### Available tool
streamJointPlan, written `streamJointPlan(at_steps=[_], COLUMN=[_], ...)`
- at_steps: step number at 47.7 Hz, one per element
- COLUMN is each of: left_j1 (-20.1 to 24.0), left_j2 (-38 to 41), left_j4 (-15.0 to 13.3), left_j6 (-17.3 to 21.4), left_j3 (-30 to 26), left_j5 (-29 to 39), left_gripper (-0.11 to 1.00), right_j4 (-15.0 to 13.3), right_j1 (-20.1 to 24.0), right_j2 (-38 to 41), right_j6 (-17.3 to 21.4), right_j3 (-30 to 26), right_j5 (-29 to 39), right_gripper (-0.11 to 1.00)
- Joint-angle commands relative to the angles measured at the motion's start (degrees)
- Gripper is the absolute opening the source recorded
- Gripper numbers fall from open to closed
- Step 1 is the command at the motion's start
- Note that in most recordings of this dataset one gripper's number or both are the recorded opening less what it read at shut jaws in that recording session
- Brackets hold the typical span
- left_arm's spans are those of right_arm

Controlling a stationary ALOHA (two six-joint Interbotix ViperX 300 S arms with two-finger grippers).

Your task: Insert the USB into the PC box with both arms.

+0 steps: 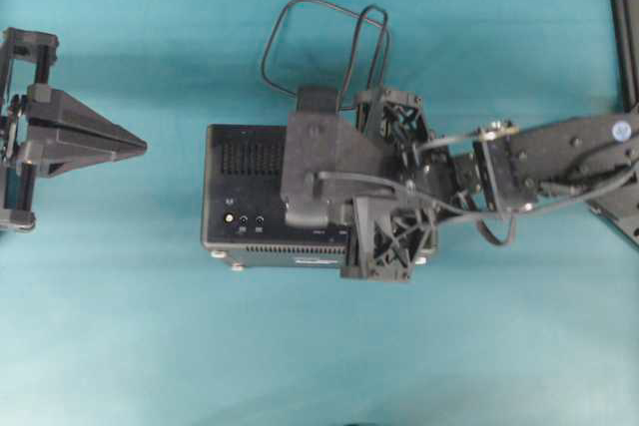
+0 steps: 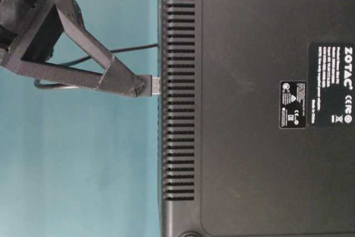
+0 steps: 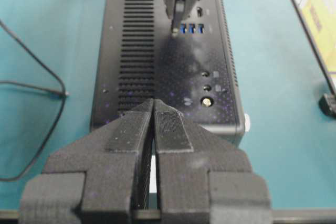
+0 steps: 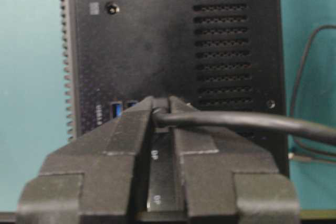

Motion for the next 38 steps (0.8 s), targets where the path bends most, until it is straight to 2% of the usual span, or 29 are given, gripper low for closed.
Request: streamJointPlan(at_steps=[1,16,38], left_j1=[-0.18,-0.18,-0.09], left_j2=[0.09,0.09,0.09], left_j4=[0.09,0.18,0.09], left_j6=[0.0,0.0,-0.09], left_j3=[-0.88,-0.79,-0.79], left_j5=[-0.53,-0.62,-0.53], left_gripper=[0.0,0.0,0.0], right_j4=[0.0,2.29,1.32], right_j1=[-0.62,2.29,1.58], right_j2=[-0.62,0.79,-0.44], right_j6=[-0.79,-0.79,-0.53], right_j3=[-0.44,-1.41,-1.49], right_j5=[0.35,0.35,0.09], right_gripper=[0.08,0.08,0.11])
